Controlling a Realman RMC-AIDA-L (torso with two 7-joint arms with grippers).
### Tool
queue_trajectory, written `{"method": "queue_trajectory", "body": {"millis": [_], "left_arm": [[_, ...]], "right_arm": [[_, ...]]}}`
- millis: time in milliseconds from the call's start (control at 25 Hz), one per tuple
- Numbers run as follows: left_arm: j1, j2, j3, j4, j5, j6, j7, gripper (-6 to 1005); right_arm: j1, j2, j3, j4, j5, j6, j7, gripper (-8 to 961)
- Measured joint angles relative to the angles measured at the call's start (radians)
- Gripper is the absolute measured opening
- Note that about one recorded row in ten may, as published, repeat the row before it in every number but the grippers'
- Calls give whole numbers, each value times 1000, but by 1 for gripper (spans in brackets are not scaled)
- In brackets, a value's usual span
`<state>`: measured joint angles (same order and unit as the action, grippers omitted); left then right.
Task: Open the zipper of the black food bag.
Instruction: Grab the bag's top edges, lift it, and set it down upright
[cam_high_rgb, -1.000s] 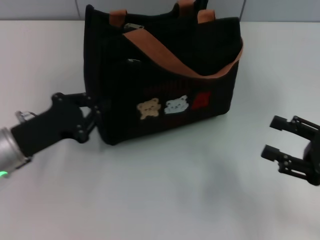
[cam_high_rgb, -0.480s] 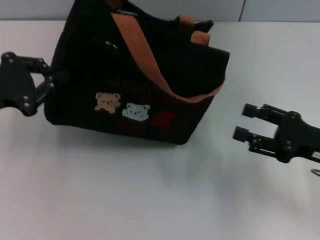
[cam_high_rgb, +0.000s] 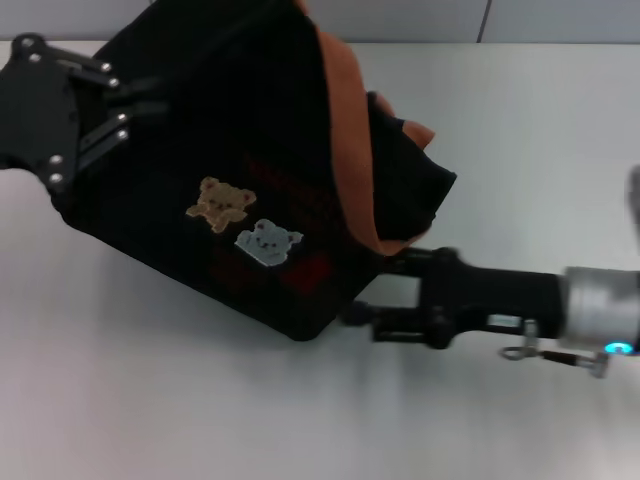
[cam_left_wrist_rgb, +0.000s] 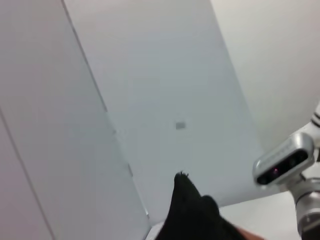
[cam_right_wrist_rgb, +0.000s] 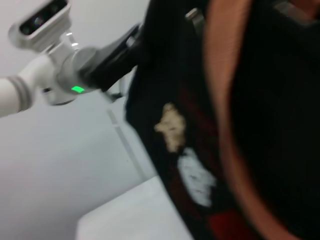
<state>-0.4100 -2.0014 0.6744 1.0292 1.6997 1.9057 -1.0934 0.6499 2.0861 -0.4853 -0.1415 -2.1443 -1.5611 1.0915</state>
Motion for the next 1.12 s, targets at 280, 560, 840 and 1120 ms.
{"method": "queue_trajectory", "body": {"millis": [280, 560, 840, 1120], "left_arm": [[-40, -18, 27, 4, 14, -4, 4, 83], [-41, -19, 33, -1, 67, -15, 10, 83], [-60, -42, 42, -20, 119, -27, 20, 74], [-92, -56, 43, -48, 155, -50, 31, 74]], "right_arm": [[105, 1, -95, 115, 0, 16, 14, 746], [-62, -7, -108, -106, 4, -221, 76, 745], [-172, -38, 24, -227, 23, -399, 62, 745], [-184, -62, 206, -236, 24, -441, 27, 745]]}}
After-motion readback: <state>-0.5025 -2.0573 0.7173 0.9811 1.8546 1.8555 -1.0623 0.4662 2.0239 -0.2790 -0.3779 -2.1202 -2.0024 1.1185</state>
